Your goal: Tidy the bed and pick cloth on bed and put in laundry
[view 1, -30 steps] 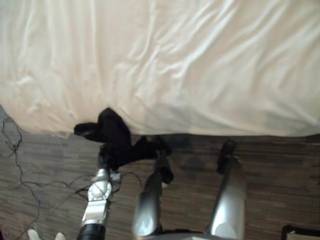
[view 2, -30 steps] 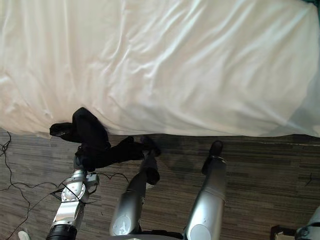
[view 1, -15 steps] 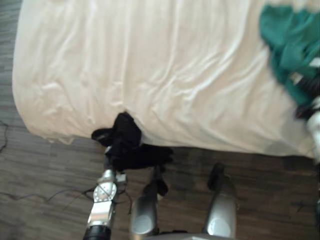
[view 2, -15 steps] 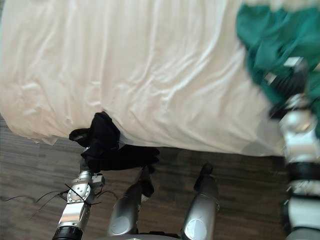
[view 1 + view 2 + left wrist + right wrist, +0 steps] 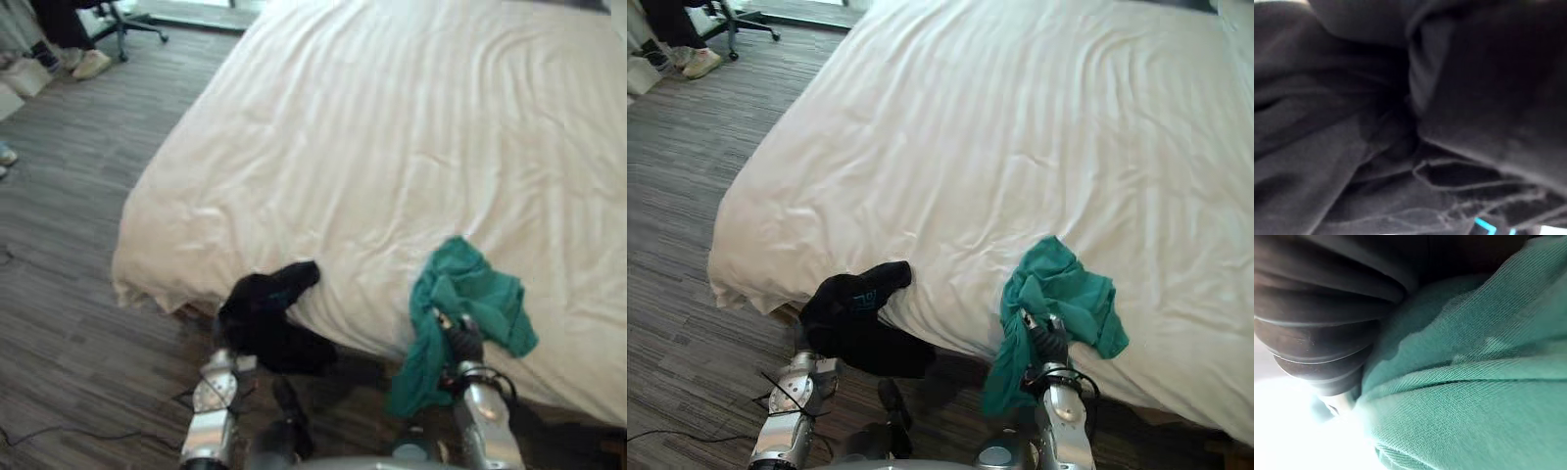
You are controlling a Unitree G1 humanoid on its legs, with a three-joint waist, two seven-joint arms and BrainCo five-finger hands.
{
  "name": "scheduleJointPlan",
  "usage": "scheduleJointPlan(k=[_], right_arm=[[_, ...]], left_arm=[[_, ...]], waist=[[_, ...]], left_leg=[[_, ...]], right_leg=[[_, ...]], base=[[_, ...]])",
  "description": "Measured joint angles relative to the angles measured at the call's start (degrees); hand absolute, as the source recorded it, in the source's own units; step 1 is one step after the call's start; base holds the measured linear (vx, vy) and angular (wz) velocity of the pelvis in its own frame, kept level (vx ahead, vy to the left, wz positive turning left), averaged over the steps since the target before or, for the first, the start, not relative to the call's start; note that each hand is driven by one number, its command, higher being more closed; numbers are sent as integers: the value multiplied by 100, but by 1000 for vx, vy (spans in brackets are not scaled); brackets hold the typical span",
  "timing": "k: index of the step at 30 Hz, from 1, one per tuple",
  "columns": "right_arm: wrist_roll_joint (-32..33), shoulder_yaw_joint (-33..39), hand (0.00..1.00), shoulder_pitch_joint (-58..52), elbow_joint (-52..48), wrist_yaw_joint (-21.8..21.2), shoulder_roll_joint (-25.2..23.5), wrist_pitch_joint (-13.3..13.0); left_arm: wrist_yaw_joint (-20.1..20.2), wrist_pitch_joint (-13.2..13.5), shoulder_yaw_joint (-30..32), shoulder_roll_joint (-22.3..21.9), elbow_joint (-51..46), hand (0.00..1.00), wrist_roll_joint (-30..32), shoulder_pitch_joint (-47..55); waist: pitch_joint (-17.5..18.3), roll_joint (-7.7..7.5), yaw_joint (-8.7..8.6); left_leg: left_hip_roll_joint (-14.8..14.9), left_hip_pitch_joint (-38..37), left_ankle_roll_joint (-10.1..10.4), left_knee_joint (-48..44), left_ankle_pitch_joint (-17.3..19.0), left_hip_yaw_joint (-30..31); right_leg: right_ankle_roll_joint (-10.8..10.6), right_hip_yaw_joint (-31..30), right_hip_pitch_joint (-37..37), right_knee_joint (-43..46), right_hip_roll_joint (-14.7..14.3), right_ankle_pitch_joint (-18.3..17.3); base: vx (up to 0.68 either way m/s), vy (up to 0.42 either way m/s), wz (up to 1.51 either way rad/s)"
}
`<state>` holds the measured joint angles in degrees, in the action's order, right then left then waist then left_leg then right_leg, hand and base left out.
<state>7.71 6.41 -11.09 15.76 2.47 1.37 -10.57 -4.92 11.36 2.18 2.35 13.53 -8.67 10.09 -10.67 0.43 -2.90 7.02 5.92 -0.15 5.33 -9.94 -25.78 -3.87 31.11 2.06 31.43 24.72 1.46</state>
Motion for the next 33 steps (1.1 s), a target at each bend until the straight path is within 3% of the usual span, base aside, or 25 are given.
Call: scheduleJointPlan(k=[1,2,3,4,6,7,9,10,11,12,13,14,15,16,17,20,22,23,24,28,32,33], right_arm=[[-134,-25,100,-77,88,24,-55,18],[-168,-86,100,-137,139,37,-75,38],[-208,-164,100,-222,145,75,-133,64],[-312,-330,100,-378,145,122,-215,106],[-380,-554,100,-578,121,136,-290,110],[-381,-613,100,-633,94,140,-325,111],[-388,-822,100,-760,-5,168,-402,116],[-402,-885,100,-868,-88,179,-506,135],[-455,-955,100,-1099,-218,240,-491,184],[-507,-954,100,-1213,-315,272,-453,224],[-571,-987,100,-1453,-439,288,-344,238],[-610,-1100,100,-1427,-352,299,-365,357],[-616,-1238,100,-1513,-400,303,-383,362],[-617,-1288,100,-1497,-418,305,-362,367],[-617,-1345,100,-1442,-564,303,-344,380],[-620,-1399,100,-1331,-884,309,-316,406],[-638,-1406,100,-1332,-1116,337,-317,414],[-641,-1403,100,-1359,-1293,370,-322,410],[-641,-1383,100,-1349,-1326,382,-323,411],[-649,-1172,100,-1291,-873,377,-344,465],[-686,-1173,100,-1237,-512,377,-342,501],[-810,-1032,100,-997,-25,389,-281,562]], left_arm=[[-15,-30,-4,-10,-1,100,-116,182],[-24,-32,-52,-53,-6,100,-202,272],[-44,-47,-63,-40,-6,100,-317,363],[-122,-112,-79,-70,9,100,-509,474],[-145,-133,-194,-142,65,100,-725,584],[-142,-154,-235,-182,67,100,-778,616],[-136,-169,-281,-411,83,100,-894,669],[-124,-180,-307,-451,94,100,-923,642],[-123,-212,-391,-502,113,100,-975,566],[-130,-214,-479,-584,100,100,-1024,682],[-92,-223,-671,-596,38,100,-1112,980],[-68,-262,-613,-527,26,100,-1164,1123],[-80,-274,-602,-516,-11,100,-1204,1215],[-87,-272,-606,-541,-19,100,-1210,1208],[-121,-275,-629,-617,-145,100,-1213,1232],[-147,-337,-711,-654,-447,100,-1210,1338],[-146,-336,-786,-651,-471,100,-1207,1337],[-145,-340,-827,-650,-470,100,-1203,1320],[-140,-341,-884,-634,-460,100,-1202,1258],[-124,-362,-1159,-414,65,100,-1202,836],[-126,-428,-1202,-306,363,100,-1195,751],[-132,-499,-1513,-97,514,100,-1091,870]], waist=[[3,-3,-2],[14,11,-24],[-10,50,-27],[-10,19,11],[0,-1,27],[4,-9,50],[-20,47,44],[53,-206,-11],[18,-457,-66],[16,-312,32],[49,17,93],[104,-7,169],[283,-137,237],[293,-139,294],[254,-54,440],[207,85,465],[206,50,552],[205,9,528],[242,61,500],[247,10,499],[261,-12,477],[318,47,356]], left_leg=[[-21,-114,-38,-1,30,200],[-19,-153,-69,0,52,365],[-6,-161,-98,3,67,580],[-38,-122,-122,-12,54,1010],[-162,-4,-143,-124,70,1479],[-232,31,-146,-140,73,1627],[-453,151,-154,-50,86,2227],[-862,274,-231,-166,281,2469],[-1182,949,-762,-2478,717,2254],[-1076,961,-648,-3233,1320,2241],[-840,748,-227,-3036,2004,2598],[-1062,675,-46,-2801,1859,2850],[-1197,685,-117,-2412,1695,3068],[-1183,697,-126,-2287,1688,3089],[-1031,857,-137,-2348,1697,2978],[-377,985,-180,-2663,1488,2011],[-72,779,-310,-2640,1610,1125],[107,705,-398,-2632,1671,527],[126,674,-429,-2547,1662,262],[-416,346,-563,-1604,1049,499],[-669,88,-554,-983,657,688],[-657,-187,-307,53,-5,911]], right_leg=[[435,-317,138,502,40,421],[454,-627,243,761,-25,617],[293,-1003,346,1023,-177,220],[152,-1570,512,1271,-708,-793],[-81,-1899,526,846,-1252,-1382],[-87,-2057,533,602,-1425,-1534],[52,-3081,540,-309,-2237,-1897],[432,-3902,574,-894,-2467,-2065],[681,-3738,596,-531,-2205,-1936],[643,-3570,467,-455,-2290,-2012],[480,-3210,263,-448,-2476,-2054],[388,-3114,265,-340,-2321,-2156],[426,-2890,249,-591,-2244,-2016],[461,-2737,177,-734,-2220,-1910],[462,-2351,83,-990,-2212,-1725],[407,-1609,-305,-1088,-2265,-1729],[394,-1456,-519,-1077,-2173,-1737],[368,-1325,-572,-1099,-2086,-1751],[354,-1245,-577,-1121,-1991,-1757],[238,-1439,-569,-1308,-1809,-1767],[138,-1751,-555,-1734,-1732,-1552],[195,-1681,-471,-1867,-1972,-1487]], base=[[197,77,84],[189,36,85],[149,-49,120],[146,-80,125],[139,-125,133],[104,-171,158],[21,-161,187],[15,-175,274],[26,-200,268],[53,-141,221],[-5,-34,139],[-25,-5,156],[-6,-16,126],[21,-95,139],[17,-90,137],[2,-84,133],[63,-28,83],[89,-3,67],[114,22,75],[81,78,58],[-3,8,35],[-11,-7,8]])
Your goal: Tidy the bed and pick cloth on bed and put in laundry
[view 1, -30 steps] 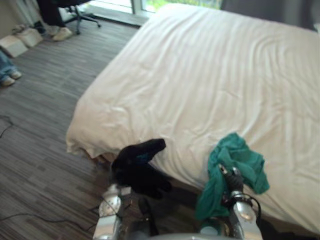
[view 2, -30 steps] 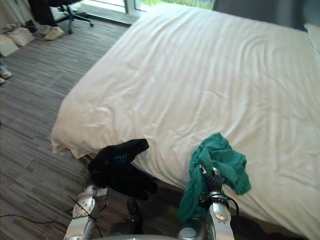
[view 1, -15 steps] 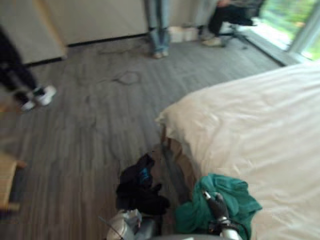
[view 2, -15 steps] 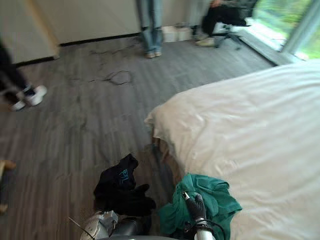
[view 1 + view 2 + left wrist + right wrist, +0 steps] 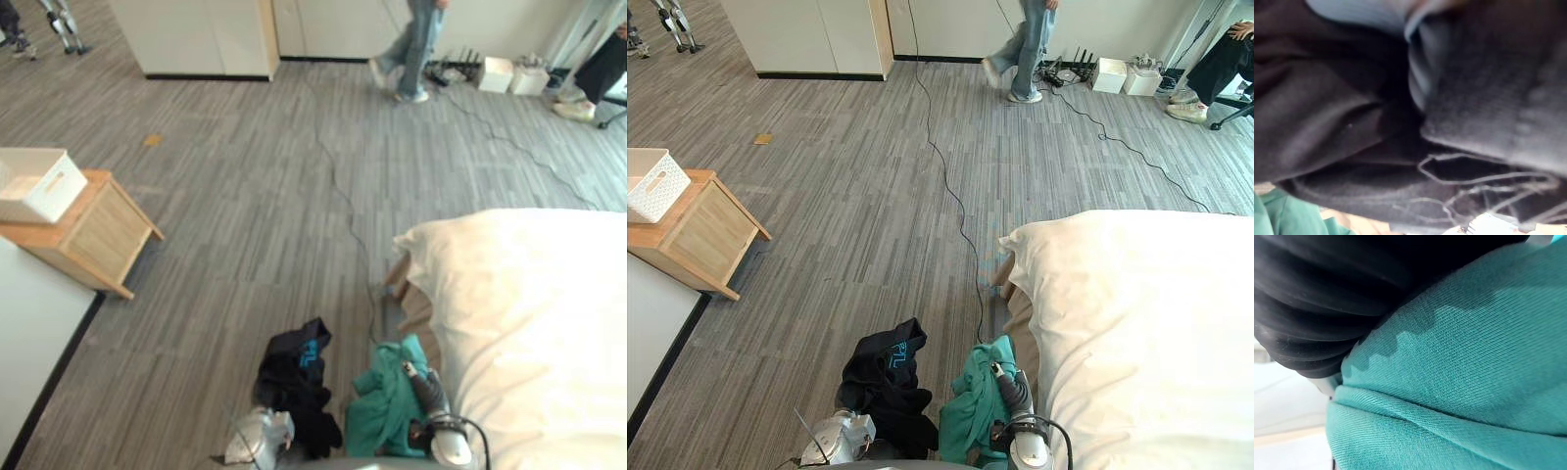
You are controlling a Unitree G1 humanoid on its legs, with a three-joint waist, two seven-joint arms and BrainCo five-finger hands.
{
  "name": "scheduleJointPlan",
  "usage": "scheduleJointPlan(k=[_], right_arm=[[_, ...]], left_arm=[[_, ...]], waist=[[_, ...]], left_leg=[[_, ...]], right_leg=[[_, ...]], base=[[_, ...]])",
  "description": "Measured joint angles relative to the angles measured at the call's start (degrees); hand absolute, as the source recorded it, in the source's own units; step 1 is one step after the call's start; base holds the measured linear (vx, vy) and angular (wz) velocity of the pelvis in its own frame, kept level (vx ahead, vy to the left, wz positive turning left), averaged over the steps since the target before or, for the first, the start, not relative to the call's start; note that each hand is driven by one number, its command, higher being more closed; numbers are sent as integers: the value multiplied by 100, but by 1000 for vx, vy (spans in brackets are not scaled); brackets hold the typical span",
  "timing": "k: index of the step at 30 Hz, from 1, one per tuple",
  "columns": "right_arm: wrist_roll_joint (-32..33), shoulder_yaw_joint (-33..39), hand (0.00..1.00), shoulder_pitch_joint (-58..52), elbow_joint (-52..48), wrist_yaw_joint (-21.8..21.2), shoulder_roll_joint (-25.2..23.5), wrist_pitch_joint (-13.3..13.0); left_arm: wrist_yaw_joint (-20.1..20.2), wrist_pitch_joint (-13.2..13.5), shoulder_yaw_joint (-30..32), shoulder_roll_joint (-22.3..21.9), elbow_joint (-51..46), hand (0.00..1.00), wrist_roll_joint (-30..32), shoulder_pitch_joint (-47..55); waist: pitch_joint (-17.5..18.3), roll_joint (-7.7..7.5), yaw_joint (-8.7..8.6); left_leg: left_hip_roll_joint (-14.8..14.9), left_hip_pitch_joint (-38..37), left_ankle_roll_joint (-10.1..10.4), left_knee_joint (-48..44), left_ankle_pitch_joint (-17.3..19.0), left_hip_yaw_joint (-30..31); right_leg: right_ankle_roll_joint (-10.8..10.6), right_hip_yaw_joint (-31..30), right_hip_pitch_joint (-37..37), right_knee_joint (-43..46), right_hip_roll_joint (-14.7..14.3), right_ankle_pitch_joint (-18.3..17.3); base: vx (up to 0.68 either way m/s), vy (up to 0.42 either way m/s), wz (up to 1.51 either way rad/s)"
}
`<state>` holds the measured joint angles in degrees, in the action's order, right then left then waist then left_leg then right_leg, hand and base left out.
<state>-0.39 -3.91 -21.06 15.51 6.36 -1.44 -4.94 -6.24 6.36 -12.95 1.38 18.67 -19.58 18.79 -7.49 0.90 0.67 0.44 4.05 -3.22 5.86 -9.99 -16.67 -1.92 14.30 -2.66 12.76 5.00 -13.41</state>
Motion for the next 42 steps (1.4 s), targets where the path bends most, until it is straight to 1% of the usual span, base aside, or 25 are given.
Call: scheduleJointPlan(k=[10,13,14,15,16,17,20,21,22,23,24,25,26,27,28,29,30,32,34,35,36,38,39,41,42], right_arm=[[13,-26,100,32,390,-58,35,3],[58,-177,100,32,411,-156,165,20],[86,-296,100,48,403,-165,198,23],[112,-302,100,41,396,-171,249,28],[214,-300,100,16,398,-170,263,53],[233,-301,100,17,396,-173,313,63],[309,-261,100,12,395,-168,480,108],[313,-261,100,18,394,-172,500,110],[312,-274,100,32,398,-180,491,152],[313,-275,100,45,395,-193,493,152],[311,-270,100,63,379,-257,490,153],[311,-255,100,133,380,-294,460,157],[312,-226,100,164,381,-299,407,161],[311,-236,100,121,324,-350,356,148],[310,-237,100,60,288,-384,369,122],[310,-194,100,31,385,-417,334,115],[310,-146,100,16,402,-423,295,118],[305,-120,100,85,409,-483,294,117],[305,-119,100,135,487,-546,294,118],[307,-113,100,135,504,-546,295,118],[319,-109,100,105,504,-544,297,116],[348,-113,100,98,503,-545,285,113],[448,-109,100,113,502,-544,297,110],[504,-99,100,226,498,-541,298,103],[506,-96,100,321,504,-536,293,107]], left_arm=[[7,2,-213,101,42,100,-9,-52],[10,-65,-336,100,241,100,-88,-235],[7,-89,-369,91,281,100,-126,-277],[7,-111,-375,98,331,100,-130,-344],[-2,-118,-377,89,368,100,-163,-407],[-3,-118,-384,47,363,100,-227,-413],[-5,-117,-485,-16,228,100,-270,-417],[-6,-116,-479,-28,158,100,-271,-419],[-8,-120,-440,-27,149,100,-268,-422],[-9,-120,-427,-46,147,100,-268,-445],[-17,-123,-401,-78,128,100,-257,-487],[-28,-146,-293,-124,88,100,-241,-575],[-33,-150,-239,-130,73,100,-235,-612],[-34,-157,-222,-139,-44,100,-228,-591],[-32,-153,-243,-194,-123,100,-226,-475],[-22,-151,-282,-187,-210,100,-225,-393],[-14,-158,-315,-184,-249,100,-225,-416],[-6,-172,-326,-160,-247,100,-234,-409],[-7,-228,-381,-96,-245,100,-234,-374],[-10,-239,-407,-99,-247,100,-234,-344],[-9,-241,-485,-99,-248,100,-233,-330],[-6,-250,-543,-94,-239,100,-233,-355],[-3,-276,-568,-101,-233,100,-231,-411],[-4,-276,-568,-98,-217,100,-230,-497],[-5,-271,-558,-87,-173,100,-227,-571]], waist=[[28,-32,-33],[-26,-19,19],[-118,29,17],[-174,32,-8],[-247,7,17],[-245,42,22],[-250,113,26],[-246,114,33],[-202,11,73],[-156,-52,85],[-136,-172,120],[-162,-215,177],[-183,-238,224],[-134,-302,339],[-98,-299,339],[88,-400,292],[147,-582,299],[124,-663,299],[30,-567,180],[-37,-453,156],[-86,-339,32],[-130,-263,-25],[-166,-208,-83],[-265,-36,-138],[-323,65,-121]], left_leg=[[50,-74,72,-148,177,-140],[431,447,225,-1719,946,-244],[676,679,370,-2660,1228,-172],[805,906,471,-3393,1275,-21],[914,1258,758,-4165,1324,114],[935,1353,835,-4277,1339,171],[810,1423,722,-3270,1426,-115],[716,1408,680,-2576,1394,-353],[522,1350,168,-2310,1004,-527],[393,1326,-10,-2215,979,-590],[285,1415,-341,-2416,1016,-662],[422,1689,-585,-3171,1231,-741],[561,1822,-676,-3685,1304,-814],[458,1724,-285,-3532,1358,-1036],[392,1549,-373,-3186,1508,-1032],[78,1222,-341,-2740,1884,-917],[-189,997,-294,-2437,1933,-897],[-449,677,-340,-2175,2005,-689],[-507,166,-372,-1963,2058,-450],[-509,-111,-357,-1802,2074,-224],[-460,-474,-342,-1565,2064,40],[-406,-780,-321,-1371,2052,462],[-316,-899,-252,-1345,2081,732],[-42,-1037,-29,-1343,2210,1098],[159,-1099,139,-1351,2308,1274]], right_leg=[[12,-152,-111,-104,-33,7],[93,-329,-306,-302,-166,3],[169,-371,-536,-357,-256,-30],[278,-463,-693,-367,-315,-97],[339,-513,-834,-383,-341,-132],[353,-516,-884,-387,-345,-156],[264,-527,-1027,-504,-272,-284],[177,-514,-1016,-505,-230,-390],[68,-544,-1045,-498,-74,-500],[-42,-527,-1033,-494,42,-494],[-205,-524,-1001,-565,210,-423],[-246,-635,-1157,-729,231,-196],[-265,-730,-1266,-767,226,-68],[-311,-787,-1354,-568,232,-3],[-347,-779,-1323,-281,219,-24],[-523,-816,-1087,572,400,-144],[-791,-993,-571,1768,608,-38],[-1371,-1210,236,3594,823,568],[-1184,-907,715,4731,1000,498],[-916,-616,858,4933,1037,361],[-562,-263,1169,5003,1068,133],[-437,-9,1723,4661,1094,-171],[-348,85,2058,4078,1094,-292],[-354,75,2407,2689,1005,-187],[-416,-163,2541,1457,912,255]], base=[[4,-2,-7],[69,-59,-25],[68,-29,-11],[52,-50,-9],[36,-35,-6],[76,-5,-17],[188,79,-10],[320,159,-5],[373,161,0],[469,130,6],[616,141,17],[510,115,10],[460,165,1],[307,159,-2],[480,246,30],[489,223,54],[433,167,56],[423,109,48],[428,82,59],[432,48,87],[519,5,118],[439,-97,120],[446,-211,125],[453,-269,117],[468,-357,96]])
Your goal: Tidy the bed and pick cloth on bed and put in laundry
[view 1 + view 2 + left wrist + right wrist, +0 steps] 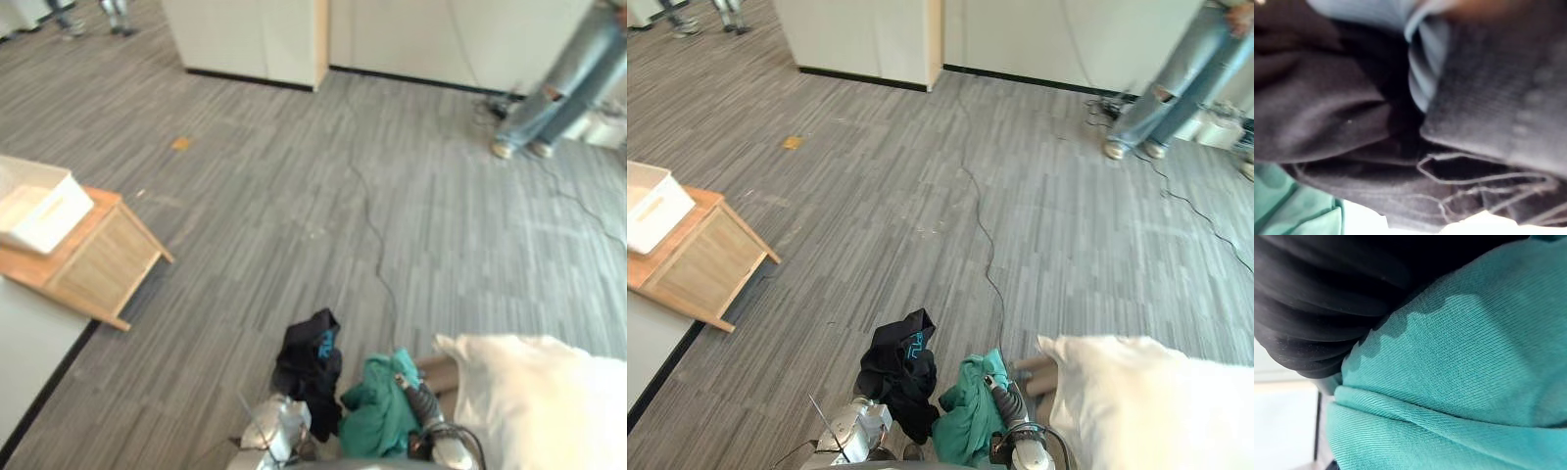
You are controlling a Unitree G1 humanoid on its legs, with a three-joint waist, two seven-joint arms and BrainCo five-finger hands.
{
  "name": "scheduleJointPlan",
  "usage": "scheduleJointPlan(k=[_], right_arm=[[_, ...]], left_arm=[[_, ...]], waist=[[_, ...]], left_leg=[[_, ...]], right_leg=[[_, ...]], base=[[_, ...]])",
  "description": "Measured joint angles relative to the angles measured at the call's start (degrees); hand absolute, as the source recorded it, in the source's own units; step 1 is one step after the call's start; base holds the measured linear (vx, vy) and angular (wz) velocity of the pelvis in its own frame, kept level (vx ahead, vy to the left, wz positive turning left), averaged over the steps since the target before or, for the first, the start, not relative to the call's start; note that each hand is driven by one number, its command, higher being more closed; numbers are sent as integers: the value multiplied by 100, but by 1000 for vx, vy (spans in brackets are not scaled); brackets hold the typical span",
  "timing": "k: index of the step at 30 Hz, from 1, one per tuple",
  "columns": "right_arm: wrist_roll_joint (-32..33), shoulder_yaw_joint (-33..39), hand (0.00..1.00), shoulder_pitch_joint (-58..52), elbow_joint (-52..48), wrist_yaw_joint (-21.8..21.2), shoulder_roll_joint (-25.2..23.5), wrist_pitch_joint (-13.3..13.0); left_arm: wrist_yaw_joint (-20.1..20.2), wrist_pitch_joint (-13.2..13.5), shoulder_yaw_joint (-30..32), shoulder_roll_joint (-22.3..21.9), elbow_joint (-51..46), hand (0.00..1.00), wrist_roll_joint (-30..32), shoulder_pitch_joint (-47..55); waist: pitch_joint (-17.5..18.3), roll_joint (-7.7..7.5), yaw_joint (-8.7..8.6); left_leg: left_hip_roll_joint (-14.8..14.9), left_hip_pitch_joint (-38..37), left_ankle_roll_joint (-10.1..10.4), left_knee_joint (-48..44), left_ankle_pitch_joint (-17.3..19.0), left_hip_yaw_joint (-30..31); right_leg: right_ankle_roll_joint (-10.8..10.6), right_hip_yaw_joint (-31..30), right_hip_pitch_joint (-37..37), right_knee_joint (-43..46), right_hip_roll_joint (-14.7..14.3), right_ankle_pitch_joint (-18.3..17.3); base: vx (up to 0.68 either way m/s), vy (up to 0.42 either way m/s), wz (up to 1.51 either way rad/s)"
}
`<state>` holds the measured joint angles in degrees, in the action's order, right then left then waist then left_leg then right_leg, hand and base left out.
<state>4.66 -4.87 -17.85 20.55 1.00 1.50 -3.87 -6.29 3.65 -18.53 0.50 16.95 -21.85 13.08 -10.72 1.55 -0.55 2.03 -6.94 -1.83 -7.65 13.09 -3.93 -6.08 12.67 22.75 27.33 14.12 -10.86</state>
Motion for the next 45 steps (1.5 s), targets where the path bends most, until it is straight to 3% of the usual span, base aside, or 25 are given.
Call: scheduleJointPlan(k=[1,3,5,6,8,9,10,11,14,17,18,22,24,25,26,27,28,30,31,34,37,38,41,44,45], right_arm=[[2,0,100,91,3,-2,-1,1],[1,-25,100,184,3,-2,-9,22],[-14,-102,100,145,-17,-10,-2,42],[-27,-190,100,180,-15,-20,78,67],[-25,-177,100,210,-27,-45,153,67],[-24,-194,100,253,-49,-70,271,68],[-23,-204,100,236,-102,-94,334,69],[-20,-202,100,195,-218,-113,411,67],[-7,-191,100,179,-434,-113,441,22],[-7,-190,100,299,-450,-114,528,23],[-8,-182,100,307,-454,-113,537,26],[-20,-159,100,269,-466,-96,587,48],[-22,-167,100,289,-469,-78,604,46],[-34,-185,100,303,-476,-79,645,45],[-70,-186,100,302,-471,-85,641,47],[-87,-177,100,346,-367,-85,521,72],[-91,-157,100,264,-368,-79,366,43],[-150,-94,100,243,-270,-74,308,64],[-228,-18,100,162,-221,-72,298,71],[-299,77,100,92,-174,5,236,65],[-291,293,100,76,-169,41,97,49],[-287,359,100,74,-169,52,80,45],[-187,558,100,56,-99,171,-59,48],[-174,499,100,-71,-105,152,-274,54],[-175,387,100,-184,-142,125,-284,54]], left_arm=[[-3,3,24,16,125,100,1,-88],[-24,1,78,46,239,100,6,-108],[-40,4,174,48,301,100,7,19],[-61,3,281,-72,420,100,6,71],[-66,0,335,-156,569,100,3,87],[-53,0,391,-267,566,100,-23,95],[-34,0,421,-311,565,100,-42,138],[19,-15,363,-294,562,100,-125,213],[118,-17,308,-256,405,100,-176,334],[134,-8,287,-291,106,100,-284,312],[136,1,283,-293,-29,100,-294,298],[136,4,340,-353,-117,100,-346,304],[131,2,346,-354,-242,100,-349,479],[138,-5,352,-345,-319,100,-354,643],[139,-4,382,-340,-354,100,-355,737],[121,-12,559,-348,-333,100,-371,865],[119,-18,574,-283,-338,100,-419,853],[117,-83,544,-240,-337,100,-445,801],[115,-95,492,-231,-343,100,-441,809],[93,-87,448,-184,-379,100,-432,767],[91,-83,417,-89,-372,100,-296,493],[91,-79,376,-83,-337,100,-256,422],[92,-79,320,-61,-101,100,-128,169],[93,-65,334,77,-63,100,59,221],[91,-37,374,103,-69,100,138,347]], waist=[[-18,22,15],[-64,-8,41],[-35,-8,11],[-31,185,-11],[21,348,-40],[17,470,8],[-25,468,31],[-73,520,135],[-145,283,164],[-122,323,202],[-125,318,276],[-146,299,331],[-127,286,509],[-65,373,611],[-33,421,633],[65,175,605],[123,-118,511],[108,-256,413],[82,-180,399],[114,-23,260],[74,51,124],[59,76,122],[0,127,133],[10,57,118],[175,-62,110]], left_leg=[[169,-57,187,-22,113,157],[411,-306,549,-9,373,380],[828,-705,838,79,702,565],[1228,-829,851,-93,781,655],[1648,-178,500,-1400,318,843],[1935,491,97,-2557,-588,837],[2079,788,-14,-3102,-909,837],[2151,1239,64,-4301,-858,767],[1471,1736,491,-4780,-350,296],[953,2202,647,-3920,-38,-138],[614,2340,579,-3058,11,-545],[203,2515,523,-1695,-22,-2016],[215,2421,156,-1300,-189,-3048],[223,2363,-220,-1240,-235,-3102],[235,2306,-569,-1173,-419,-3016],[34,2108,-840,-1245,-305,-2864],[-295,1924,-811,-1192,-171,-2565],[-574,1499,-843,-1072,-86,-2107],[-669,1089,-843,-842,-86,-1719],[-719,543,-711,-402,-169,-874],[-683,203,-483,-215,-129,247],[-654,156,-396,-213,-80,371],[-397,-213,88,-205,223,896],[69,-626,494,-198,751,1189],[349,-735,609,-213,986,1327]], right_leg=[[-94,-373,82,-1187,30,520],[-248,-871,230,-1872,221,859],[-264,-1062,240,-1588,292,838],[-481,-907,437,-693,20,1298],[-210,-672,533,59,-258,1139],[59,-455,275,-63,-557,938],[164,-358,62,-250,-694,910],[482,-284,-589,-782,-1035,921],[737,-335,-1503,-1485,-1196,857],[795,-300,-1902,-1985,-1314,840],[825,-180,-2107,-2200,-1318,820],[677,442,-2893,-2560,-1330,355],[312,704,-3262,-2316,-1329,-101],[43,696,-3208,-1469,-1321,-475],[-120,664,-3093,-837,-1309,-636],[-336,531,-2636,719,-928,-757],[-671,330,-2110,2118,-553,-321],[-607,232,-1719,3387,-161,-139],[-464,326,-1627,3608,6,-197],[-135,425,-1307,3058,91,-419],[-91,-349,-638,962,-66,-437],[-102,-530,-572,474,-91,-350],[-127,-992,-439,-1536,-24,559],[-47,-1127,-422,-1617,-4,861],[-107,-1056,-318,-1247,-121,960]], base=[[482,-388,94],[594,-542,86],[659,-644,77],[628,-631,71],[619,-645,53],[514,-522,9],[761,-702,-19],[476,-376,-32],[597,-477,-32],[450,-220,-2],[336,-112,23],[449,-51,95],[385,38,54],[310,68,17],[518,157,28],[518,149,78],[635,168,107],[588,96,147],[588,72,149],[488,-9,158],[521,-195,164],[528,-313,161],[394,-296,111],[487,-557,106],[608,-704,73]])
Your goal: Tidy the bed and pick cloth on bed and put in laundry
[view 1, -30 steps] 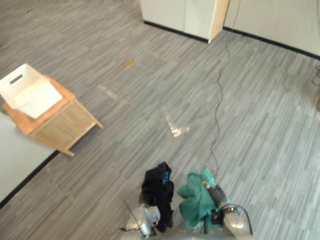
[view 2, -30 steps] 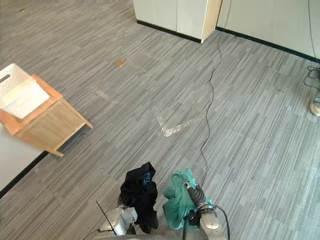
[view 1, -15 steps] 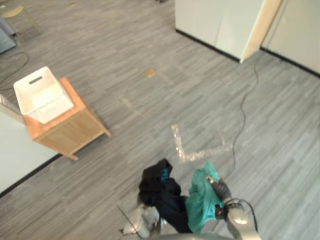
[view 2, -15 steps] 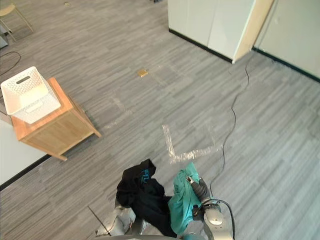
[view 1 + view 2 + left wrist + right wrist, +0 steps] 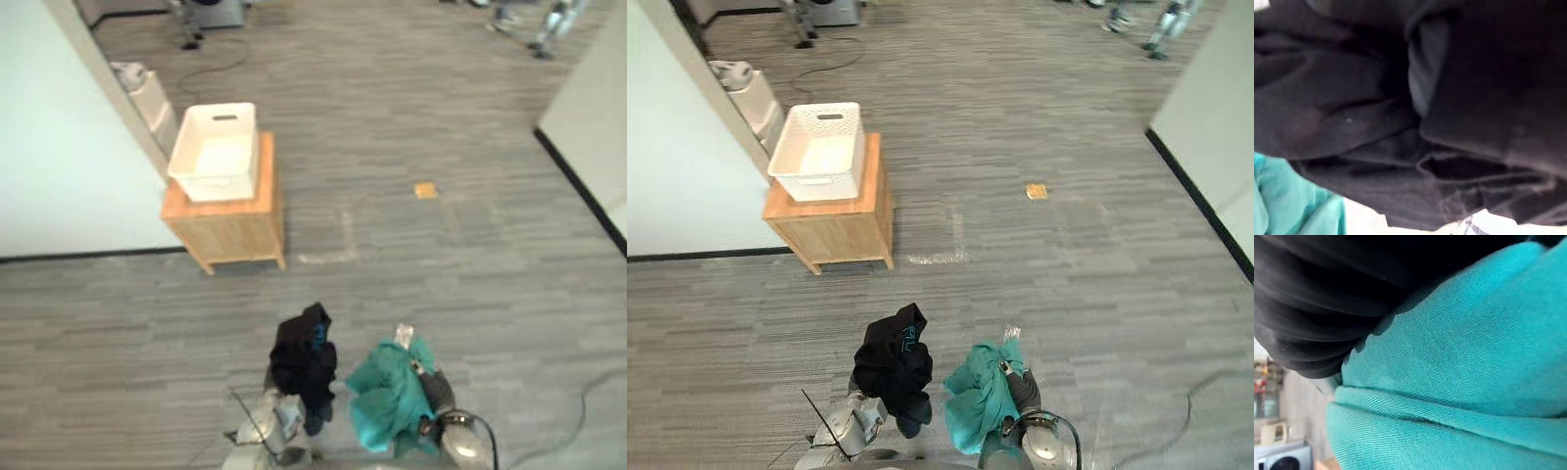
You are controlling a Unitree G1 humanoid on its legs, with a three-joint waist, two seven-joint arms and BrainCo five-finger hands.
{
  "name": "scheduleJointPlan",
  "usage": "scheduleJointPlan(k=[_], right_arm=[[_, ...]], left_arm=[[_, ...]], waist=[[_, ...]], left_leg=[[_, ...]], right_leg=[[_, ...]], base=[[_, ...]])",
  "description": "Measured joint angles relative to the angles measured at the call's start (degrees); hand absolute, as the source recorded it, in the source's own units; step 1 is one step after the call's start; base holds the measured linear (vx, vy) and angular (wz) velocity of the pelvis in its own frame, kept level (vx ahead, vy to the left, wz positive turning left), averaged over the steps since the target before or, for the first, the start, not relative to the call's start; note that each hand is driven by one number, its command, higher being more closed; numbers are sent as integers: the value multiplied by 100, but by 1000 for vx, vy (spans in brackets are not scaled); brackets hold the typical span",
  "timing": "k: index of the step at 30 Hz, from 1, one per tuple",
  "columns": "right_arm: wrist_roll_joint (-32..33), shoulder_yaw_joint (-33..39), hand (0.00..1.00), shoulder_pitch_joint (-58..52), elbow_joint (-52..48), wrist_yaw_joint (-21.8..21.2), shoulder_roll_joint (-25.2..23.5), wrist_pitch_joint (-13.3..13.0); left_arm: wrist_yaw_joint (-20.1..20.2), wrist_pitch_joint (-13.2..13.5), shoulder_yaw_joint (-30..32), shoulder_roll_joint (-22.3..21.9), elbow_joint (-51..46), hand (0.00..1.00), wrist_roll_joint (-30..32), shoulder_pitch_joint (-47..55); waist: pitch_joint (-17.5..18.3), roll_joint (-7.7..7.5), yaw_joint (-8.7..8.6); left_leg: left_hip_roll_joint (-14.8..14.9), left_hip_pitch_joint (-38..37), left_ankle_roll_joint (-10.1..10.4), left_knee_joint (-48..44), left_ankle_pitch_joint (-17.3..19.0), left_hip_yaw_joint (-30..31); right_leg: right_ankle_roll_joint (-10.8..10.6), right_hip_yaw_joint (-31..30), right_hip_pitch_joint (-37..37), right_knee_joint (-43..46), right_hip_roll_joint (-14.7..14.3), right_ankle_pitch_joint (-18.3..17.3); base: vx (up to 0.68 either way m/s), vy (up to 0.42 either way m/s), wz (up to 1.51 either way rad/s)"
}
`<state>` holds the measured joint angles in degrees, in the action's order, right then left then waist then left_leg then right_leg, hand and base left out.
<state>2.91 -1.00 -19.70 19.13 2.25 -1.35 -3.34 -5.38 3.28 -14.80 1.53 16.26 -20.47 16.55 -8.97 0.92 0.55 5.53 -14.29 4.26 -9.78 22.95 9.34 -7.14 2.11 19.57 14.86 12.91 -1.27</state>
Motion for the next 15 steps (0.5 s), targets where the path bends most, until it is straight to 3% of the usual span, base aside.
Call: scheduleJointPlan(k=[1,2,3,5,6,8,10,11,13,15], right_arm=[[3,-28,100,18,-9,2,40,-1],[8,-39,100,61,-6,7,49,-7],[92,-54,100,191,-15,19,230,-14],[119,-71,100,177,-86,21,423,-41],[161,-63,100,137,-93,35,504,-42],[177,-63,100,109,-152,39,537,-66],[178,-65,100,104,-236,46,544,-83],[178,-66,100,150,-237,46,540,-82],[178,-57,100,159,-243,45,543,-81],[175,-53,100,153,-246,48,563,-79]], left_arm=[[-6,-14,-28,-66,92,100,43,52],[-5,-25,-57,-84,192,100,55,21],[-5,-48,-87,-278,228,100,87,34],[0,-62,-76,-388,228,100,88,22],[45,-61,-176,-381,216,100,90,25],[49,-42,-184,-382,87,100,95,5],[46,41,-172,-387,-108,100,95,-18],[47,91,-152,-389,-142,100,100,-29],[46,111,-114,-396,-246,100,107,-27],[48,121,-87,-437,-295,100,189,-14]], waist=[[72,114,-24],[77,225,-24],[82,421,-62],[-24,607,-72],[-78,635,-40],[-168,545,-36],[-184,537,14],[-187,533,33],[-196,521,24],[-204,508,19]], left_leg=[[372,34,104,-346,81,18],[562,287,165,-825,33,-26],[897,1090,6,-2321,-489,-244],[1305,1743,-218,-3726,-1328,-592],[1387,2012,-223,-4644,-1296,-852],[1132,2306,-197,-5357,-1203,-1129],[892,2706,-90,-5371,-1079,-1587],[836,2859,-145,-5137,-1020,-1770],[663,3039,-268,-4076,-945,-2216],[384,3071,-287,-2328,-956,-3018]], right_leg=[[-144,231,108,530,-256,276],[-52,325,133,685,-394,184],[269,563,52,627,-737,61],[446,721,-411,238,-1053,90],[594,709,-882,-130,-1240,99],[778,626,-1499,-500,-1323,21],[907,565,-1946,-825,-1368,-72],[971,580,-2071,-955,-1378,-145],[969,731,-2317,-1177,-1368,-261],[870,1029,-2649,-1442,-1354,-442]], base=[[623,-699,61],[537,-574,30],[429,-479,7],[535,-529,-11],[608,-531,-28],[460,-366,-24],[367,-251,-12],[303,-180,12],[266,-104,40],[279,-28,67]])
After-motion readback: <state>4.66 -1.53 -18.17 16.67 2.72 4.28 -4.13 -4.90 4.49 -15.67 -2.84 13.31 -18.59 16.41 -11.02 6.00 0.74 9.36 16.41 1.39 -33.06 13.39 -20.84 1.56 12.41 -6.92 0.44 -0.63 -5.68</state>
